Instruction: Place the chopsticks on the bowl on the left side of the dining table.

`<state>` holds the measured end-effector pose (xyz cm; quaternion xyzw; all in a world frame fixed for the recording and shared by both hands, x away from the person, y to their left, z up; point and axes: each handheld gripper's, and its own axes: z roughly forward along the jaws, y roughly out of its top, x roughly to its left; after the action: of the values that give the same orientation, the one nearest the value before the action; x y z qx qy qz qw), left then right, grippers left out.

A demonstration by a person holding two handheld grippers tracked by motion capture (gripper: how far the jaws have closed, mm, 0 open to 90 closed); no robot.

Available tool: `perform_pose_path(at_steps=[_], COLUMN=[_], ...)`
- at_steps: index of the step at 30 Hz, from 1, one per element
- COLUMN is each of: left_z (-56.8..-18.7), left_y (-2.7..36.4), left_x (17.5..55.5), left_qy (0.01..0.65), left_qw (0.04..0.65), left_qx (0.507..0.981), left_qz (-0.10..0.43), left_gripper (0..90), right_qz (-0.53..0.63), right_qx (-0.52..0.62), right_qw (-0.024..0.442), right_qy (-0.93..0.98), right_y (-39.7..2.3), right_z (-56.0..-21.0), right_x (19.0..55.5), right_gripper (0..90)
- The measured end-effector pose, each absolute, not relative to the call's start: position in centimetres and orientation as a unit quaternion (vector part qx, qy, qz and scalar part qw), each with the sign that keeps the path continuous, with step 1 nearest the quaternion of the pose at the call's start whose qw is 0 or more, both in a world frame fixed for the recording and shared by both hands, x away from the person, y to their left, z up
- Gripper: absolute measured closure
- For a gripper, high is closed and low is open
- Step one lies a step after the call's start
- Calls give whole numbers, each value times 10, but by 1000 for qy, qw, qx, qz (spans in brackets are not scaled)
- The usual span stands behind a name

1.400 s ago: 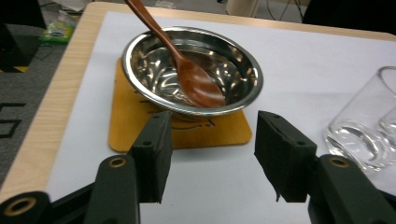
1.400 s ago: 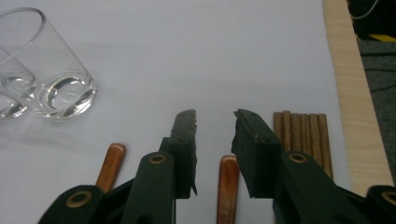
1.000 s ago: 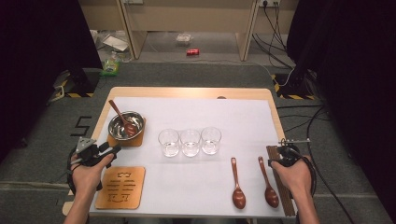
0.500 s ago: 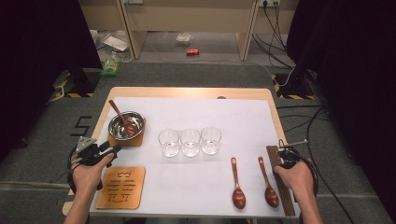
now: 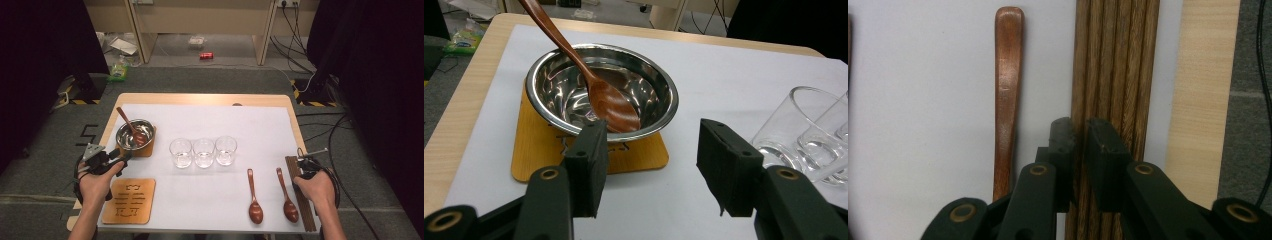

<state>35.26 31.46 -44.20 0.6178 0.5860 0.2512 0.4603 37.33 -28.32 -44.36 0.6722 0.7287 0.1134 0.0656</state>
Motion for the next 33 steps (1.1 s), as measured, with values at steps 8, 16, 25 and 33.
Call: perform_pose_path(at_steps=[8,16,25,33], left_z=[-445,-441,-443,-440], left_y=[315,318,317,319], left_x=[351,348,350,348], left_qy=[588,589,589,590], left_qw=[459,464,463,465], left_qx=[618,612,613,609], left_qz=[249,253,252,254], left_gripper=[458,458,458,457], right_qz=[103,73,48,38], right_qx=[670,671,684,686], right_qw=[56,51,46,29], right_qy=[733,736,727,726], right_y=[-278,-269,-264,-264], right_z=[-445,-449,-449,-448], right_x=[375,381,384,394], right_gripper=[827,834,843,846])
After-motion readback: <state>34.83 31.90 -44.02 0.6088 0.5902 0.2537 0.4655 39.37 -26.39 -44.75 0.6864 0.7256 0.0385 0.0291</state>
